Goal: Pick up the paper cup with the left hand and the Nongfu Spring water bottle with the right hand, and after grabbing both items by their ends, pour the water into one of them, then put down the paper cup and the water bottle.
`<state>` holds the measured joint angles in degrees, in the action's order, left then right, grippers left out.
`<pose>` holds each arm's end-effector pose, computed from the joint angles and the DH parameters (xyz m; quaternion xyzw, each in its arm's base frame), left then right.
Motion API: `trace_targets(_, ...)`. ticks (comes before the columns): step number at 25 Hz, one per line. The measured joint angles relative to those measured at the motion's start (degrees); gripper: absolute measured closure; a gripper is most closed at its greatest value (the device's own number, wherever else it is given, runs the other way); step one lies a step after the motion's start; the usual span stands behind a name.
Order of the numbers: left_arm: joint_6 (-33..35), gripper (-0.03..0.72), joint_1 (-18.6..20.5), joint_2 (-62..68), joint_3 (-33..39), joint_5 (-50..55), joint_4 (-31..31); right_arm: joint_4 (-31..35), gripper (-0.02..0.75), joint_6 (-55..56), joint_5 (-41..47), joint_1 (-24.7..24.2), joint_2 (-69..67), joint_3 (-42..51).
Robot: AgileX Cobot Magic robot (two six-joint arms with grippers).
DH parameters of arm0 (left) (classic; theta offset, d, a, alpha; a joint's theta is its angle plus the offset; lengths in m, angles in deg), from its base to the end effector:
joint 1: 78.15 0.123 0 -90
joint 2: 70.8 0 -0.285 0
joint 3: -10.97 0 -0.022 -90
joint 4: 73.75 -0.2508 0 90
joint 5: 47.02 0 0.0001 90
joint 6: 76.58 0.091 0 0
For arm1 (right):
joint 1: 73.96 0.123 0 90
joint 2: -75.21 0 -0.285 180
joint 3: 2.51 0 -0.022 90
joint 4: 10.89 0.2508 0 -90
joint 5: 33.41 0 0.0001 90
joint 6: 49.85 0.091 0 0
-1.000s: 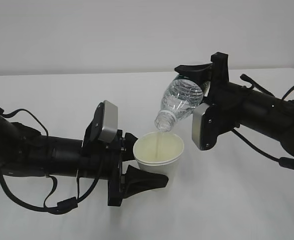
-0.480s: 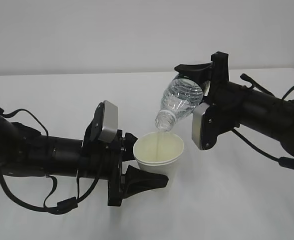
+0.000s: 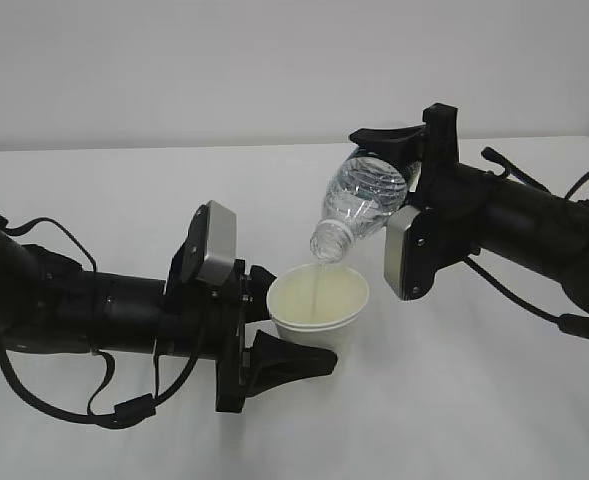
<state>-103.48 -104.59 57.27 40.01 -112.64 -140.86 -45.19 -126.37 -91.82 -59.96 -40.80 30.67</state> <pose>0.2686 -0.2188 0.1027 0.5124 0.5989 -0.4410 0.4293 0.3307 0.1275 0.1668 -0.6848 0.2754 -0.2881 0.6101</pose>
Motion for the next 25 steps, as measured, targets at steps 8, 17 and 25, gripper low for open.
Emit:
trace_targets(8, 0.0, 0.211, 0.0, 0.0, 0.0, 0.0, 0.0, 0.0, 0.282, 0.0, 0.0, 0.0, 0.0, 0.0)
trace_targets(17, 0.0, 0.211, 0.0, 0.0, 0.0, 0.0, 1.12, 0.0, 0.282, -1.29, 0.0, 0.0, 0.0, 0.0)
trace_targets(25, -0.02, 0.211, 0.0, 0.0, 0.0, 0.0, 1.24, 0.0, 0.282, -1.41, 0.0, 0.0, 0.0, 0.0)
